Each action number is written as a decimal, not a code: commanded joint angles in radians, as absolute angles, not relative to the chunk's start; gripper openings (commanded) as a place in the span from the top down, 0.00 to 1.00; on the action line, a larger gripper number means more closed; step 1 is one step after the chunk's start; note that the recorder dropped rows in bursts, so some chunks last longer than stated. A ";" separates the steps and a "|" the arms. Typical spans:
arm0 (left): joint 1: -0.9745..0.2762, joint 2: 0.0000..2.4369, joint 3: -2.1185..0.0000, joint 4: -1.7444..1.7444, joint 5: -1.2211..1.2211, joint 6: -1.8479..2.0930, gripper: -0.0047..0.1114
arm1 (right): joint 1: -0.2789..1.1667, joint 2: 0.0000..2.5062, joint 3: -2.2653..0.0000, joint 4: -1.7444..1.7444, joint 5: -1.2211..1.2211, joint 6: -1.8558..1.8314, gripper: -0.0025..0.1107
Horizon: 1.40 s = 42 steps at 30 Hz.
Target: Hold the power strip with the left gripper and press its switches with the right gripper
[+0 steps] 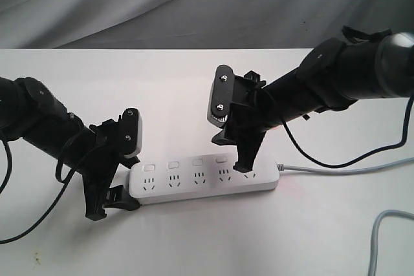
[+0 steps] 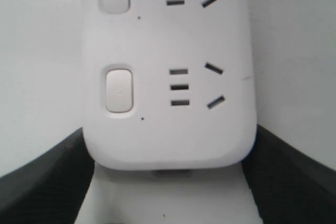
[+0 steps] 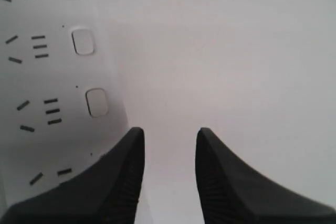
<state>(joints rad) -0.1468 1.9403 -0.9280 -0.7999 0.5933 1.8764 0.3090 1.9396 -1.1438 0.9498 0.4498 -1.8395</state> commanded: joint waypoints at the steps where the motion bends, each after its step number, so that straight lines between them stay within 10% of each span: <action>1: -0.150 1.960 -0.919 -0.766 0.581 1.891 0.56 | 0.299 1.939 -1.125 0.945 0.447 -1.835 0.70; 42: -0.150 1.960 -0.919 -0.766 0.581 1.891 0.56 | 0.304 1.998 -1.125 1.005 0.460 -1.831 0.70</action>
